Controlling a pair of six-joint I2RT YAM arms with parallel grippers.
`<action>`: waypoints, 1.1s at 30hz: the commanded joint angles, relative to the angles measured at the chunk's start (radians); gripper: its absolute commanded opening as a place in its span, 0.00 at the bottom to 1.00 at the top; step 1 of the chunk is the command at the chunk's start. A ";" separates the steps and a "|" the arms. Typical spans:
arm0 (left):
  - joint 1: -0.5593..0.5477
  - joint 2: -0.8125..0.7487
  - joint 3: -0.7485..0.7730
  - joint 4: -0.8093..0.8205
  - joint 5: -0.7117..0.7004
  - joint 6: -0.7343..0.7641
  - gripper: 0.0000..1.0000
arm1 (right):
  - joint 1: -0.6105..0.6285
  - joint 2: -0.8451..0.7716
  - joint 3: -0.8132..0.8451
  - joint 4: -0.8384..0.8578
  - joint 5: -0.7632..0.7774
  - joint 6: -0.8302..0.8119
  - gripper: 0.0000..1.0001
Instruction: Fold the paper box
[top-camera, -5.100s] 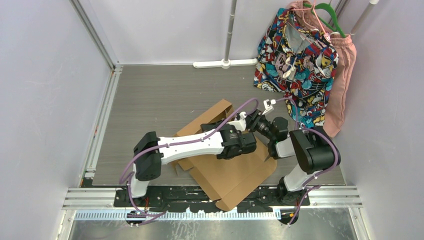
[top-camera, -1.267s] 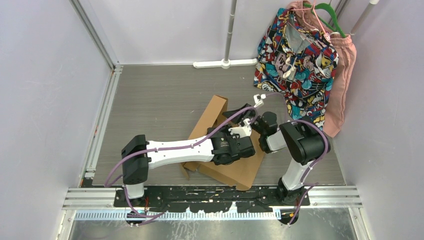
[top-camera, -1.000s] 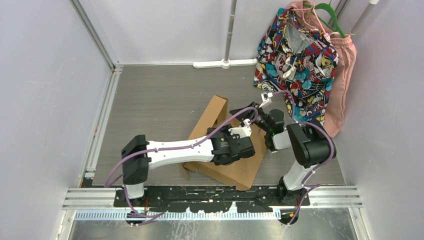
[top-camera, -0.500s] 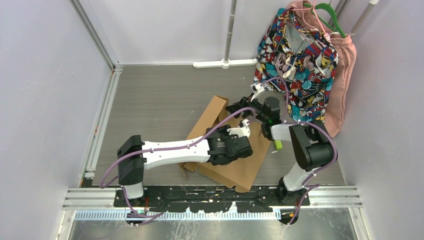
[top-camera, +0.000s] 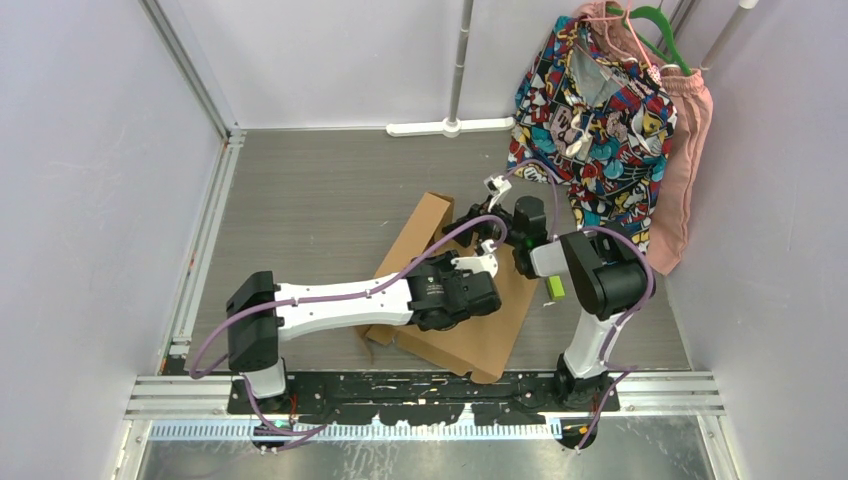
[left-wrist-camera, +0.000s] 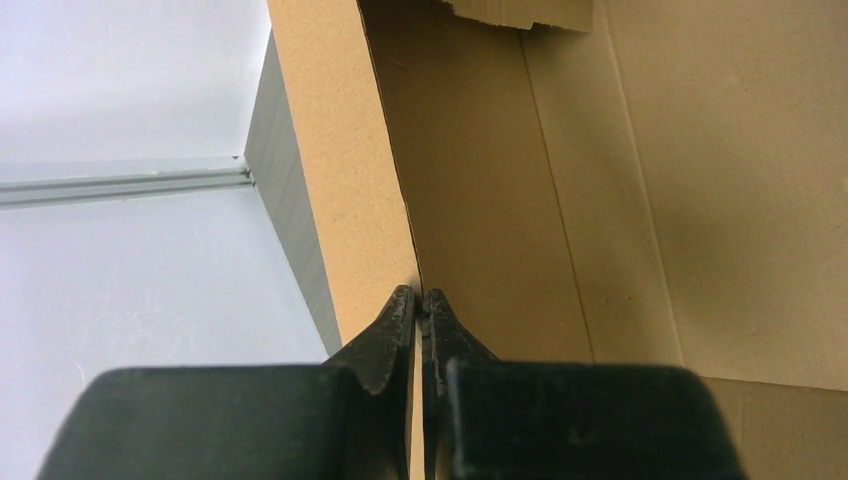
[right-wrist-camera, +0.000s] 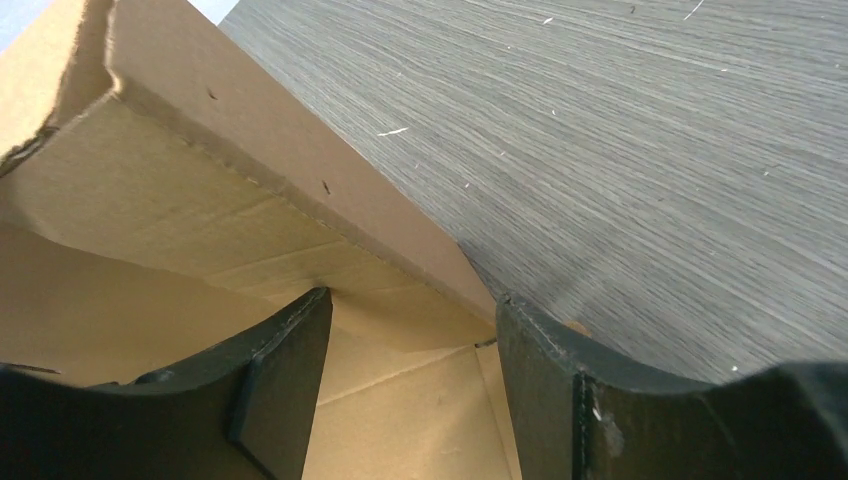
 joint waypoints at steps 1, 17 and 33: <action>0.004 -0.060 -0.028 0.039 0.098 0.001 0.01 | 0.007 0.030 0.035 0.151 -0.040 0.026 0.67; 0.058 -0.125 -0.065 0.088 0.214 0.057 0.02 | 0.022 0.179 0.180 0.231 -0.167 0.097 0.71; 0.105 -0.140 -0.110 0.113 0.238 0.069 0.02 | 0.035 0.245 0.211 0.352 -0.221 0.208 0.73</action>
